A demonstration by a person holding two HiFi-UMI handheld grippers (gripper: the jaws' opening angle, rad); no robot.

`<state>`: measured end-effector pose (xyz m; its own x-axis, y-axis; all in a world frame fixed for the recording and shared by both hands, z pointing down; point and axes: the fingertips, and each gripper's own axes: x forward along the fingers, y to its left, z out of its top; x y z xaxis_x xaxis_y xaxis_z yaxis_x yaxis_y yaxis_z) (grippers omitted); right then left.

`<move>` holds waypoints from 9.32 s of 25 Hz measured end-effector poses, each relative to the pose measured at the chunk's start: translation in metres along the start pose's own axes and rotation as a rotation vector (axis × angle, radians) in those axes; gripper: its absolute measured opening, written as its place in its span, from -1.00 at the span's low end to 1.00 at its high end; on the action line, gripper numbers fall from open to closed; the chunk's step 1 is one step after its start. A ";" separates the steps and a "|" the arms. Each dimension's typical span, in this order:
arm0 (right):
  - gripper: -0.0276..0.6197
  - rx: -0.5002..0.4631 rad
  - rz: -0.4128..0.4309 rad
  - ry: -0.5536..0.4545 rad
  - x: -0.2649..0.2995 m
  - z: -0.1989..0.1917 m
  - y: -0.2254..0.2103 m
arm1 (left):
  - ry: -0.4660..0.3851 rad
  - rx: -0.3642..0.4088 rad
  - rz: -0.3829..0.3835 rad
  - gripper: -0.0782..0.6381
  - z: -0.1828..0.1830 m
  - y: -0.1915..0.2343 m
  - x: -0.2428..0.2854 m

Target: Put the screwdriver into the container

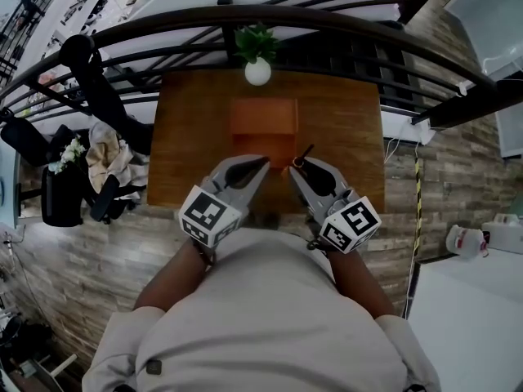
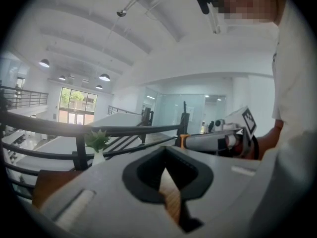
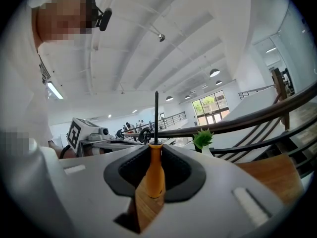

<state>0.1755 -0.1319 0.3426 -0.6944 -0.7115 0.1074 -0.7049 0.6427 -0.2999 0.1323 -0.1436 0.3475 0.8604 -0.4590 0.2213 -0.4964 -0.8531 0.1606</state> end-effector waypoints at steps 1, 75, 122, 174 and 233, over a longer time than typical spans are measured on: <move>-0.66 -0.002 0.002 0.002 0.002 0.000 0.000 | -0.001 -0.002 0.003 -0.77 0.000 0.003 0.001; -0.66 -0.084 0.033 0.702 0.170 -0.263 -0.145 | 0.429 -0.215 -0.004 -0.77 -0.234 0.192 0.069; -0.65 -0.123 0.091 1.052 0.193 -0.368 -0.168 | 0.513 -0.278 -0.003 -0.77 -0.283 0.229 0.080; -0.89 -0.106 -0.089 0.645 0.147 -0.235 -0.118 | 0.391 -0.142 0.038 -0.77 -0.208 0.152 0.045; -0.90 -0.066 -0.161 0.168 0.007 -0.084 0.101 | 0.148 0.081 -0.063 -0.77 -0.076 0.014 -0.141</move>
<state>0.0869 -0.0479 0.3929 -0.5830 -0.7525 0.3062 -0.8123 0.5464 -0.2039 -0.0042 -0.0720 0.3914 0.8603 -0.3673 0.3537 -0.4257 -0.8991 0.1019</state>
